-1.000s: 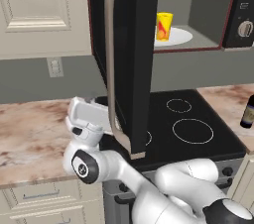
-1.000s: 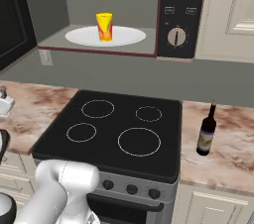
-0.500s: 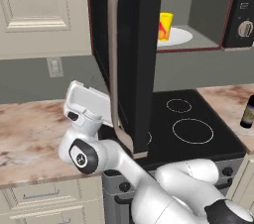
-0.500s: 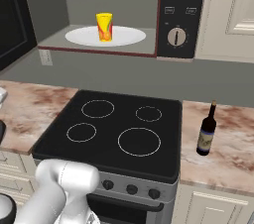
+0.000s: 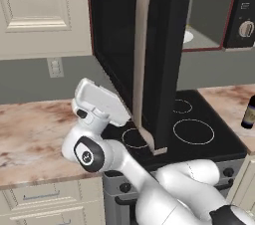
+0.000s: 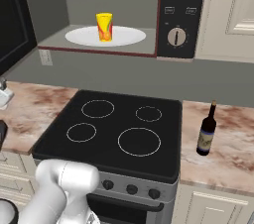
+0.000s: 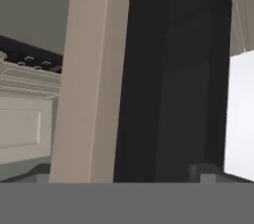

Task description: Place the microwavable item in the microwave. Then, close the microwave door and press the start button.

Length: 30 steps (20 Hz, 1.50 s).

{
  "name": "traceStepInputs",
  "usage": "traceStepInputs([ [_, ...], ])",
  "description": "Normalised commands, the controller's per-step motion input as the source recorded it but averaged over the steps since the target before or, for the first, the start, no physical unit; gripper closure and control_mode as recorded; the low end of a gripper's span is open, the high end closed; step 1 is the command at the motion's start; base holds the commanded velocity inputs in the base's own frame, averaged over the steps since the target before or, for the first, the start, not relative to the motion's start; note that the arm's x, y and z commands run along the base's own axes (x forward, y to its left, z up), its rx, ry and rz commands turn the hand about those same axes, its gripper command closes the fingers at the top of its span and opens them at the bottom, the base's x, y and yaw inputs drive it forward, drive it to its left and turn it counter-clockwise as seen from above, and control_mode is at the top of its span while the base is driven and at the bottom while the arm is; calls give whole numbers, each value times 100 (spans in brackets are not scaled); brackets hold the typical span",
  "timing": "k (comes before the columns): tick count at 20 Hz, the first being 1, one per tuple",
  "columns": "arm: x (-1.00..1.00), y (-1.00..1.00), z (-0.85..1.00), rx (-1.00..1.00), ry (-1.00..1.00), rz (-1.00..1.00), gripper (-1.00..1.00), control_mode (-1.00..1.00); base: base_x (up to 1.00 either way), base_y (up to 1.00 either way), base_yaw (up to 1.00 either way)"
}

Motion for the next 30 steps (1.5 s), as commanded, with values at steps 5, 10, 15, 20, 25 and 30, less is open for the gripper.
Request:
traceStepInputs([
  [5,0,-62,21,6,4,11,-100,-100,0,0,0],
  [10,0,-74,0,7,12,12,-100,-100,0,0,0],
  [15,7,-87,0,14,23,14,-100,-100,0,0,0],
  [20,35,-82,1,21,26,17,-100,-100,0,0,0],
  [25,56,-54,14,24,26,23,-100,-100,0,0,0],
  [30,58,-32,3,14,32,23,-100,-100,0,0,0],
])
